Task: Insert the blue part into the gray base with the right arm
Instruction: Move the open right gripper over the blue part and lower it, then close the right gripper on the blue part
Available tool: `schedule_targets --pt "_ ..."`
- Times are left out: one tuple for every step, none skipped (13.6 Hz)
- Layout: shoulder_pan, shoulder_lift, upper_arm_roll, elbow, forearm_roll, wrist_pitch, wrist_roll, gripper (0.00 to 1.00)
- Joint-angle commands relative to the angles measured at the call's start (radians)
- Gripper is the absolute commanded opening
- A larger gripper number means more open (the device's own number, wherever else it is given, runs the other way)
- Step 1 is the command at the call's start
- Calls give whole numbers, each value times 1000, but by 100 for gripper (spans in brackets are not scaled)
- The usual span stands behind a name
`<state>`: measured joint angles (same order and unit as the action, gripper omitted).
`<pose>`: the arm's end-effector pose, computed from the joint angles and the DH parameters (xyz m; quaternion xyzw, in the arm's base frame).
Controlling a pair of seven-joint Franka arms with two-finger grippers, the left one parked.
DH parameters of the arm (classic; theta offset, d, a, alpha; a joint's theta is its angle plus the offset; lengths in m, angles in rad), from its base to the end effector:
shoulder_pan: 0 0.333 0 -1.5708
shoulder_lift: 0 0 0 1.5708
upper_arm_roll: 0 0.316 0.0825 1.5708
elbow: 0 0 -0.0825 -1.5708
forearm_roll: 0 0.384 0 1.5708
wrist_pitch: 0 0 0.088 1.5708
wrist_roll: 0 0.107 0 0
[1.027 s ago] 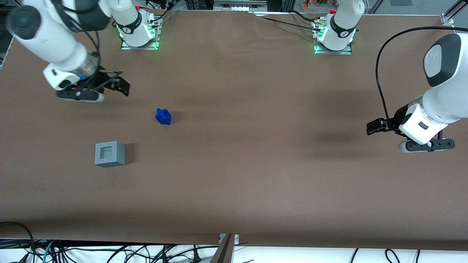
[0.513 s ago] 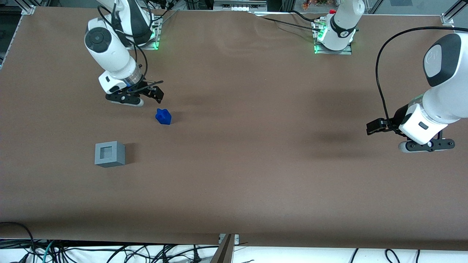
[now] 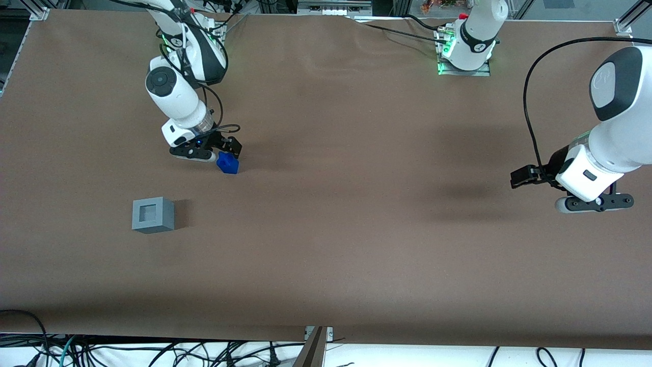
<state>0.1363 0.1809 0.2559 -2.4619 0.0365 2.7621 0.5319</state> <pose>0.4569 0.1899 0.2384 -0.9936 0.0895 -0.0421 0.0549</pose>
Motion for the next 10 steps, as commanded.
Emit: schedule_targets --pt "6 44 6 -14 3 77 8 98" --pt "6 61 6 -18 3 106 5 93" --pt "9 72 6 -20 3 117 0 85" --pt "14 74 6 -20 -3 117 -4 76" --pt "14 72 5 -20 -6 117 -18 67" --pt "14 72 5 -20 -6 114 -33 61" --pt "14 72 3 -20 -6 114 -39 54" --pt "14 71 3 -19 -7 111 -39 46" --pt "14 69 3 -19 -7 111 -41 45" --pt "14 68 3 -19 -7 111 -44 45"
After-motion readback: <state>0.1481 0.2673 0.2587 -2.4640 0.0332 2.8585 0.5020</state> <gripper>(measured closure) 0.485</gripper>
